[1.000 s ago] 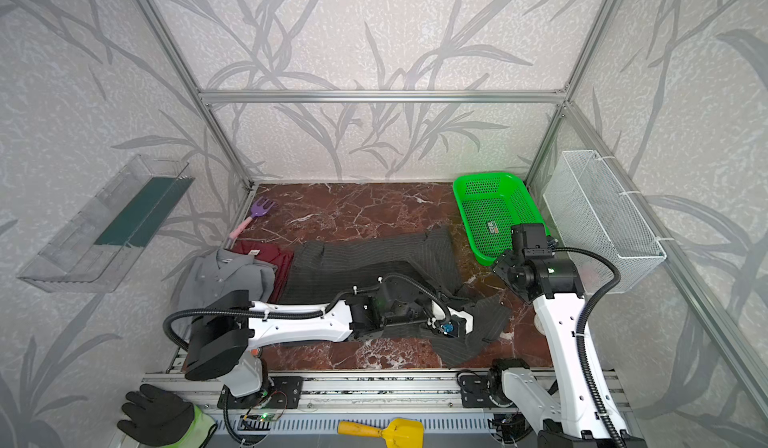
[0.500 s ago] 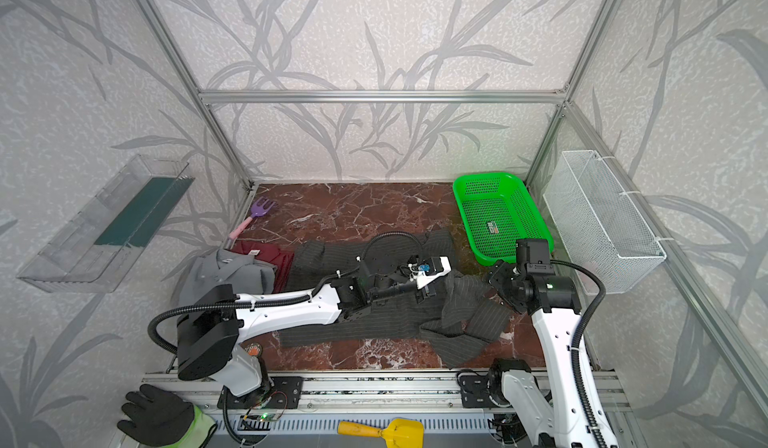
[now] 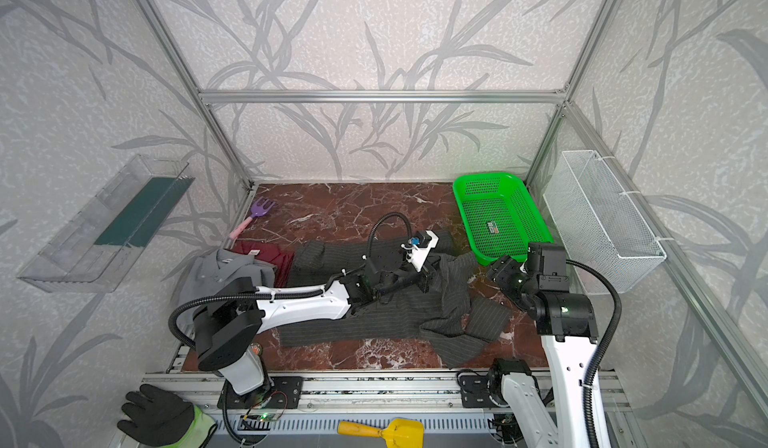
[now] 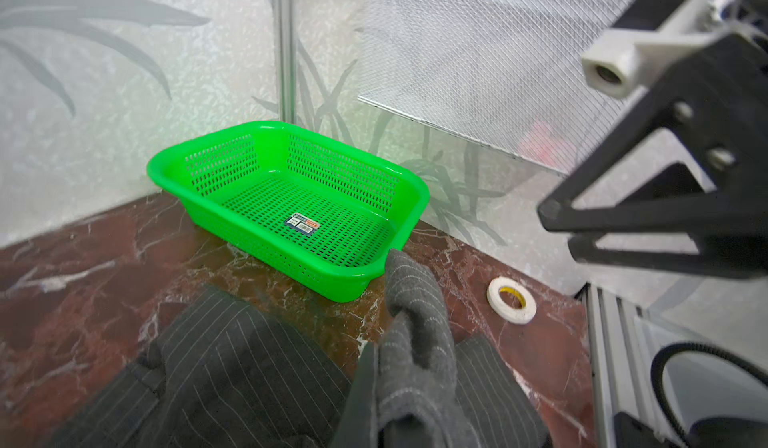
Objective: Fold and stack the long sleeve shirts
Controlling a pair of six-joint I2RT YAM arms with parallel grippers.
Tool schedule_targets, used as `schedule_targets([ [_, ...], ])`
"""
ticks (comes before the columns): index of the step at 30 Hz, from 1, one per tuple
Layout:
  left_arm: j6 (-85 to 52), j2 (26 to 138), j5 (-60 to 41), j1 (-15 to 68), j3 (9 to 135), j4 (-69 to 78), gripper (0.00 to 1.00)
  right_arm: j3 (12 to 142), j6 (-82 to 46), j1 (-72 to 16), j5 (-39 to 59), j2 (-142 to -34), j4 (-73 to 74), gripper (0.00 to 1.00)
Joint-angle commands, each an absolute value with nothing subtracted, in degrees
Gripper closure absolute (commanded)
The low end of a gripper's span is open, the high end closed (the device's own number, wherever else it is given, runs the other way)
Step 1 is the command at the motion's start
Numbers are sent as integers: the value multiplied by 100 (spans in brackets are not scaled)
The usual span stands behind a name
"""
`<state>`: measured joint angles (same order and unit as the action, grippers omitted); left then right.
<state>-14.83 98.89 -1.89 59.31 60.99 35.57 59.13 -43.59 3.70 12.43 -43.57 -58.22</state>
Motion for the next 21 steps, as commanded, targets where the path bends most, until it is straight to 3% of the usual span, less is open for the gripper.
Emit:
schedule_targets([
  [1, -2970, 9949, 361, 5752, 6311, 3755, 100, 5301, -4623, 389, 2331, -4106, -5057, 30],
  [11, -5052, 9925, 804, 5581, 6122, 4144, 100, 3406, -6165, 387, 3573, -3478, -2920, 34],
  [21, -5014, 10105, 216, 5581, 5831, 5312, 100, 2574, -7126, 378, 3813, -3488, -1519, 37],
])
